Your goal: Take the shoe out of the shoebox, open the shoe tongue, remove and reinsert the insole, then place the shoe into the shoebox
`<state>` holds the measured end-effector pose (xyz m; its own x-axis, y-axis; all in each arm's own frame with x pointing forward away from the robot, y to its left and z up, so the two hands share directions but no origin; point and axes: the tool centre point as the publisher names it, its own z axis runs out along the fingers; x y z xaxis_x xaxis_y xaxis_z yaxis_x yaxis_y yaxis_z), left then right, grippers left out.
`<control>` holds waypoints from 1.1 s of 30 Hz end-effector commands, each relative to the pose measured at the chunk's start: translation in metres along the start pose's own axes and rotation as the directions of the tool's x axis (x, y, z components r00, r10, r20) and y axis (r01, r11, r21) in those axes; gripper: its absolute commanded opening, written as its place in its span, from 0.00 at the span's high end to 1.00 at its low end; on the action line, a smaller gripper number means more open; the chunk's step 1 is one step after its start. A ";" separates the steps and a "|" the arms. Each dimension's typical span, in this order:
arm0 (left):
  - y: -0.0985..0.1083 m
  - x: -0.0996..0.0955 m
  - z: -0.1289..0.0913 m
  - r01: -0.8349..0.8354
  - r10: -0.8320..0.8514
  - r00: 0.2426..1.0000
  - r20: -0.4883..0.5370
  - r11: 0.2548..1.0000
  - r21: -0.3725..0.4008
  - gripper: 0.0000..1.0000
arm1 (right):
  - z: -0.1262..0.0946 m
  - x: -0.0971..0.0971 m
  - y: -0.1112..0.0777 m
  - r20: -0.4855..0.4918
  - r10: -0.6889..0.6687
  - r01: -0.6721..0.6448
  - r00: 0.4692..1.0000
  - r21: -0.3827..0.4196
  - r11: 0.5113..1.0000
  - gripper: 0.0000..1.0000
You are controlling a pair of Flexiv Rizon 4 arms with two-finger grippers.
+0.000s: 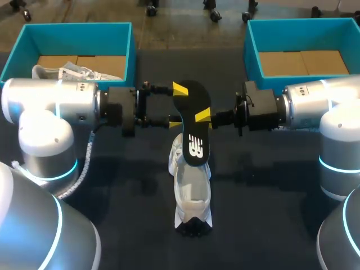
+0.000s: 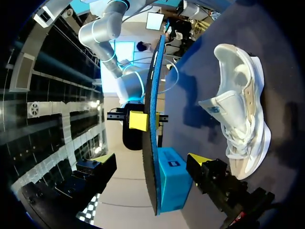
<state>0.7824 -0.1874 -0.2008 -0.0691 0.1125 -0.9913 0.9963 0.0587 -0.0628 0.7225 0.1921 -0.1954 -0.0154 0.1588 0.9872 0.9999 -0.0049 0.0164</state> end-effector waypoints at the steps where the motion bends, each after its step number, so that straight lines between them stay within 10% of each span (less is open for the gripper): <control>1: -0.003 0.001 0.009 0.003 -0.003 1.000 0.019 1.000 -0.017 0.11 | 0.001 0.000 0.000 0.001 0.000 0.000 1.000 -0.002 1.000 1.00; 5: -0.008 -0.001 0.015 0.000 0.002 1.000 0.024 0.999 -0.047 0.50 | 0.001 0.000 0.000 0.001 0.000 0.000 1.000 -0.002 1.000 1.00; 25: -0.007 0.003 0.017 0.005 -0.002 0.999 0.033 0.996 -0.087 0.66 | 0.001 0.000 0.000 0.001 0.000 0.000 1.000 -0.002 1.000 1.00; 33: -0.010 0.002 0.018 -0.008 0.012 0.999 0.039 0.996 -0.085 1.00 | 0.001 0.000 0.000 0.001 0.000 0.000 1.000 -0.002 1.000 1.00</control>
<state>0.7748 -0.2048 -0.2029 -0.0573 0.0778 -0.9953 0.9893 0.1383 -0.0462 0.7225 0.1921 -0.1954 -0.0154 0.1588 0.9872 0.9999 -0.0049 0.0164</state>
